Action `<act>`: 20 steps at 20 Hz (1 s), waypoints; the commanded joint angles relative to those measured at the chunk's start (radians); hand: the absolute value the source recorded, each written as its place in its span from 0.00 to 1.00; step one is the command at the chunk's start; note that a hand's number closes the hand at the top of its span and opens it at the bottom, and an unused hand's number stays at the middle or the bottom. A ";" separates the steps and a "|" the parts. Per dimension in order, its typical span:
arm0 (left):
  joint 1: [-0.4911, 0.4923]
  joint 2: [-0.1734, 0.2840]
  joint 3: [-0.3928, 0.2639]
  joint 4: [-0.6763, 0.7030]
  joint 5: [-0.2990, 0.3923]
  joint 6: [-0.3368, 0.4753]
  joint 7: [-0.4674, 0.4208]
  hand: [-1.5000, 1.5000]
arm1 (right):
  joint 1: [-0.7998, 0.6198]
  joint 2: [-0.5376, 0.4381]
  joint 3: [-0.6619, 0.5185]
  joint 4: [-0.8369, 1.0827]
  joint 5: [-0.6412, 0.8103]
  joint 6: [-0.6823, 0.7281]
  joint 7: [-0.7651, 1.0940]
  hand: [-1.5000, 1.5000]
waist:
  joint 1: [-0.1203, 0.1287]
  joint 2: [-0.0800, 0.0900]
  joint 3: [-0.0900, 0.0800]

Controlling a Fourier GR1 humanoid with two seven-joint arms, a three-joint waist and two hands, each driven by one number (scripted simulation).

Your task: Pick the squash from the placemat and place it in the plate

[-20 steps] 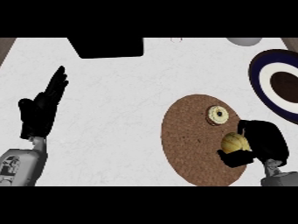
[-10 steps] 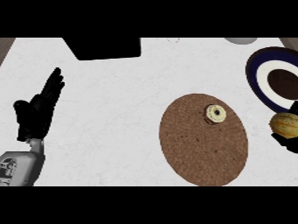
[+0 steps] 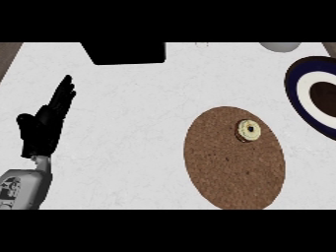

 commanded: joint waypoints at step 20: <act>-0.114 -0.043 -0.053 0.046 -0.024 -0.028 0.021 0.50 | -0.244 -0.153 0.231 0.618 0.071 -0.018 -0.449 1.00 | 0.112 0.019 -0.009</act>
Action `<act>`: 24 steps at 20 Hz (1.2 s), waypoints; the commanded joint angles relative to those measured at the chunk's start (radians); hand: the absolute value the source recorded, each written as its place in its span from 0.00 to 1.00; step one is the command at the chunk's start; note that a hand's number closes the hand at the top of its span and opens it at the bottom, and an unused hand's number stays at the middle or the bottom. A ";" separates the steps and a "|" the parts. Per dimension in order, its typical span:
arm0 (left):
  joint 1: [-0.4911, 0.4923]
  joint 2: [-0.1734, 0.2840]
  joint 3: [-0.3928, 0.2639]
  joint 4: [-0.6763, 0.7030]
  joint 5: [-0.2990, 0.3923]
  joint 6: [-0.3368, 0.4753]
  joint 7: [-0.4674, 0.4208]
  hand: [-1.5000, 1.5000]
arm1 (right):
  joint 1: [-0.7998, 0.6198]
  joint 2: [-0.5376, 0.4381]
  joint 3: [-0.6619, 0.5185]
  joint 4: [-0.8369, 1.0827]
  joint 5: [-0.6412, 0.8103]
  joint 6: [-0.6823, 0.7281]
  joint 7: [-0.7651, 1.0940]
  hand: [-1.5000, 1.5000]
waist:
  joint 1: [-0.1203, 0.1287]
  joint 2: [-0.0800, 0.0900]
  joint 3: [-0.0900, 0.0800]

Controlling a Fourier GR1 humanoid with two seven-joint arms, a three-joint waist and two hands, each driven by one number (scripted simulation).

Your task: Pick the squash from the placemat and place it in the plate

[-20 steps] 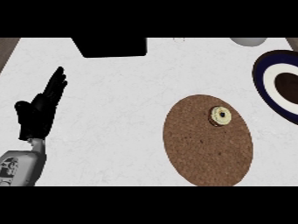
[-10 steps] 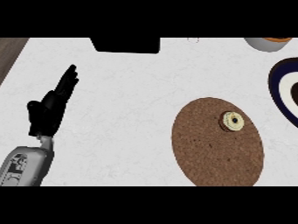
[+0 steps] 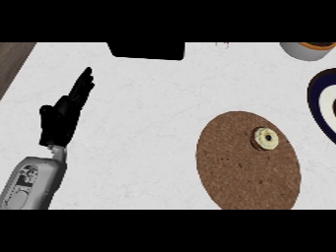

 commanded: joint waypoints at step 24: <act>-0.012 -0.030 -0.002 0.012 -0.020 0.010 0.009 0.50 | -0.318 0.053 -0.103 0.532 -0.153 0.277 0.060 0.00 | -0.015 -0.001 0.001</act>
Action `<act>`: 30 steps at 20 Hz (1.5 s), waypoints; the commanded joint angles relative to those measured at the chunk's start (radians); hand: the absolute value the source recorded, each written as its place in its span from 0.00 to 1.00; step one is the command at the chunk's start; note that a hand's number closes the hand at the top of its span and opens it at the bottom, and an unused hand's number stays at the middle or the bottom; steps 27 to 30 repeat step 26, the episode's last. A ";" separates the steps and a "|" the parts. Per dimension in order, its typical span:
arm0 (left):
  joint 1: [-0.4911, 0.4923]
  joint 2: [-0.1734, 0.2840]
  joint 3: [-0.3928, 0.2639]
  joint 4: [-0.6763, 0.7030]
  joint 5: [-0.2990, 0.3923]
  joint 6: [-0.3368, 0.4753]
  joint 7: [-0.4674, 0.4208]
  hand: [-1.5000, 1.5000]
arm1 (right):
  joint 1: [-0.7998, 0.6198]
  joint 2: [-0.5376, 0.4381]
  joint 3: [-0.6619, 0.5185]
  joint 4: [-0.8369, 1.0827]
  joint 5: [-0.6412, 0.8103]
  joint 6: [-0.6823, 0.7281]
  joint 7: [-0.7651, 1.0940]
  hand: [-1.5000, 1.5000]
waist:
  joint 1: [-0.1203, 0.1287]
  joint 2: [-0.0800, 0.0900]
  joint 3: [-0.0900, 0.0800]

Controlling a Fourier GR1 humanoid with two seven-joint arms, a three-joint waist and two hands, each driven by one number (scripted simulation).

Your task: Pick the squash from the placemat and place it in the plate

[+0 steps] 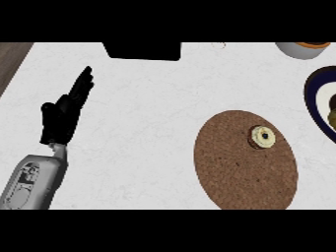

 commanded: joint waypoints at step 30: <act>-0.008 0.010 0.026 -0.012 0.007 0.000 -0.010 0.50 | 0.137 -0.208 -0.197 0.037 -0.210 0.249 0.132 0.00 | -0.010 0.018 0.019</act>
